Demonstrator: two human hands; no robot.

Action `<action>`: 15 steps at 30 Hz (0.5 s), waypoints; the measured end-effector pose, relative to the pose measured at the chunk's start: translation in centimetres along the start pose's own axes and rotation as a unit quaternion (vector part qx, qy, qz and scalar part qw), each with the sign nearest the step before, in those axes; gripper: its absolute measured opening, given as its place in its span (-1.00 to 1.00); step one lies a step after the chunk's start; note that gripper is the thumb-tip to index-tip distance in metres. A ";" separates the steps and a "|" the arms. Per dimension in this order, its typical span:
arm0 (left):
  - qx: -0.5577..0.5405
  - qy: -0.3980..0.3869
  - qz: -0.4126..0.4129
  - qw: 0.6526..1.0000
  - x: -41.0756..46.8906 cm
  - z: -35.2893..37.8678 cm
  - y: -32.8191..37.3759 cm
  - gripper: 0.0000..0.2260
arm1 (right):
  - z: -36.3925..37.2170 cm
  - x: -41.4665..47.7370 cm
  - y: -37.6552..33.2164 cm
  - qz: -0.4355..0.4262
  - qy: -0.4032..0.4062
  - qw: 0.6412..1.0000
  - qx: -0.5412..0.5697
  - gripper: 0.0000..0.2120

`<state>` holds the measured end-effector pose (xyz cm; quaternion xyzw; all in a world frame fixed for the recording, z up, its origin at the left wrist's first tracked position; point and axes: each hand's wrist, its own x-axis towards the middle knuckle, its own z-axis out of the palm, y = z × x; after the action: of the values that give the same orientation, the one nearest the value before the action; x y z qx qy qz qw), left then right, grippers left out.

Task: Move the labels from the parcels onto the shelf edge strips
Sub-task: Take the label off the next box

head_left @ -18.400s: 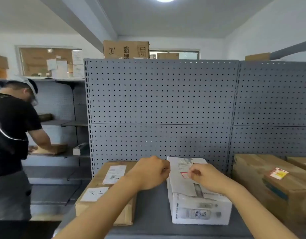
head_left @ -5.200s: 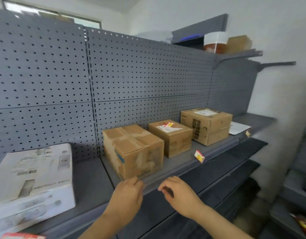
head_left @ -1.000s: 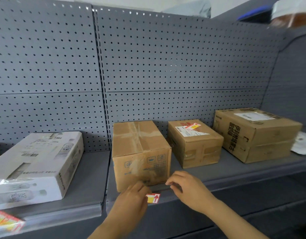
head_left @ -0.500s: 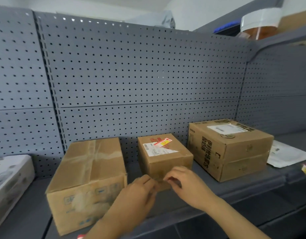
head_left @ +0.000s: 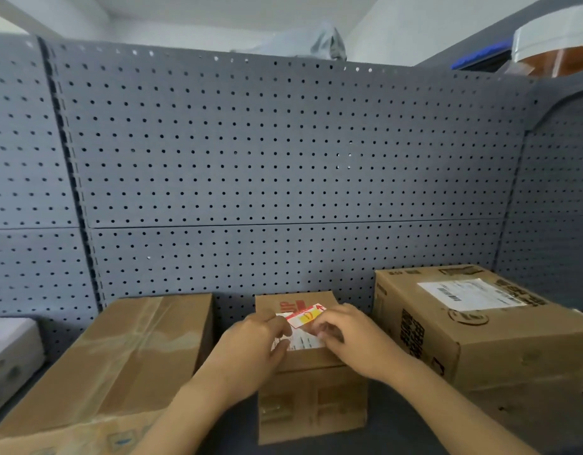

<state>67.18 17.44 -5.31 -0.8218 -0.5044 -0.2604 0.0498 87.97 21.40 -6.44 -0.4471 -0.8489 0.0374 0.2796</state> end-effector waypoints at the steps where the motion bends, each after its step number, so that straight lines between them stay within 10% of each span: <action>1: -0.002 -0.011 -0.002 1.000 0.4 0.3 -0.2 -0.82 | 0.3 0.7 0.4 0.002 -0.006 1.000 -0.002 -0.87; 15: 0.064 -0.018 -0.016 0.998 5.0 1.4 -2.7 -0.72 | 1.5 7.9 4.1 0.004 -0.195 0.980 -0.034 -0.67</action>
<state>67.21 23.26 -4.60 -0.8132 -0.5340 -0.2137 0.0890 86.68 30.30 -5.49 -0.4438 -0.8861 0.0962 0.0930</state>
